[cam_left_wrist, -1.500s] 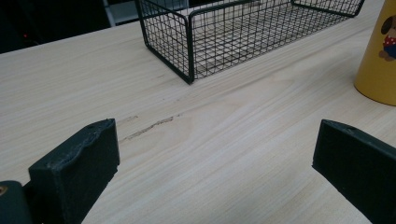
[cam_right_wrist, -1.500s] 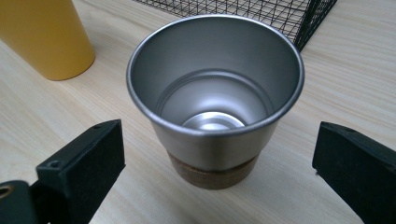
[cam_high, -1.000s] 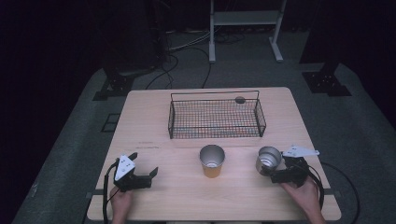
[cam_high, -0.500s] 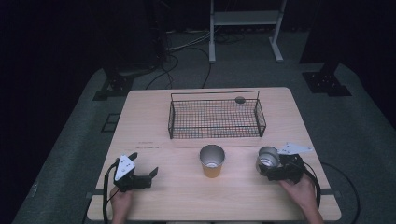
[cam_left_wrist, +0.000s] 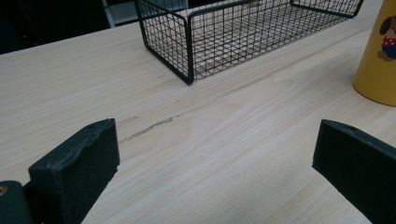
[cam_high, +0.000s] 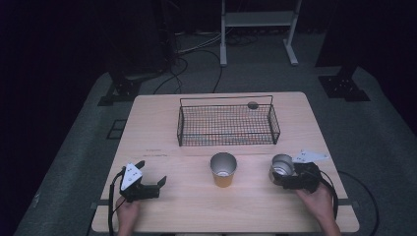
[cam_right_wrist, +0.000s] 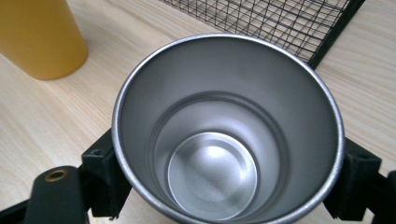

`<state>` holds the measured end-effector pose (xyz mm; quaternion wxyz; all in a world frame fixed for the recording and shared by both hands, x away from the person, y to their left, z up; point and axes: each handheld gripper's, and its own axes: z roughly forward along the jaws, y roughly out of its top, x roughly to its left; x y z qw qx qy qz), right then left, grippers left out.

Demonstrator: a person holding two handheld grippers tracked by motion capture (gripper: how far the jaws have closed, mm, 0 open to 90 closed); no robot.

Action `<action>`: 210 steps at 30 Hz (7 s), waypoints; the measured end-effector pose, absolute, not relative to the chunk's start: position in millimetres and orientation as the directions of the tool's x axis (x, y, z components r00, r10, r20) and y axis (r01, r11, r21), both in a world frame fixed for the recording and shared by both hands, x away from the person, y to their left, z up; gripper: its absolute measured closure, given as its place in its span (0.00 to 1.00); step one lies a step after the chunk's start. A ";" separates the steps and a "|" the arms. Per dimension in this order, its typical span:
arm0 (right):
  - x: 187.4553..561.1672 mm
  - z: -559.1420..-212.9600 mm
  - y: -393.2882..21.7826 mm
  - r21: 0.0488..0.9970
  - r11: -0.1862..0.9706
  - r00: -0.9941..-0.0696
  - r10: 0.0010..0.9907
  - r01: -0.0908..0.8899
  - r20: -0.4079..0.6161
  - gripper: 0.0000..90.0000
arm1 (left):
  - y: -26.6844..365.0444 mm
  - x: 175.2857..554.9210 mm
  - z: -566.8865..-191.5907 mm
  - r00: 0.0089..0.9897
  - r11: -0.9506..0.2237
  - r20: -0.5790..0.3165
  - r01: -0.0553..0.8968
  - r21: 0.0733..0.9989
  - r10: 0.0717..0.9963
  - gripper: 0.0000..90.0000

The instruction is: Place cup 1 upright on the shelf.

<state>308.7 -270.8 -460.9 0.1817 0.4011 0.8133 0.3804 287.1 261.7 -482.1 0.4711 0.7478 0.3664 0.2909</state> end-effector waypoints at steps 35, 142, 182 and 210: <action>322.0 -412.9 -265.7 0.768 0.402 -0.680 0.730 0.499 0.060 0.20 | 261.7 287.1 -482.2 0.565 -0.289 0.091 0.271 0.918 0.820 0.00; 454.8 -315.7 -201.2 0.739 0.481 -0.739 0.673 0.471 0.033 0.20 | 262.7 286.8 -482.2 0.570 -0.280 0.083 0.268 0.922 0.818 0.00; 507.7 -344.1 -178.9 0.685 0.470 -0.686 0.725 0.557 0.060 0.20 | 264.2 287.2 -482.0 0.573 -0.276 0.077 0.269 0.923 0.816 0.00; 527.2 -371.2 -175.7 0.651 0.451 -0.640 0.765 0.611 0.072 0.20 | 264.2 287.3 -482.1 0.574 -0.275 0.077 0.267 0.924 0.815 0.00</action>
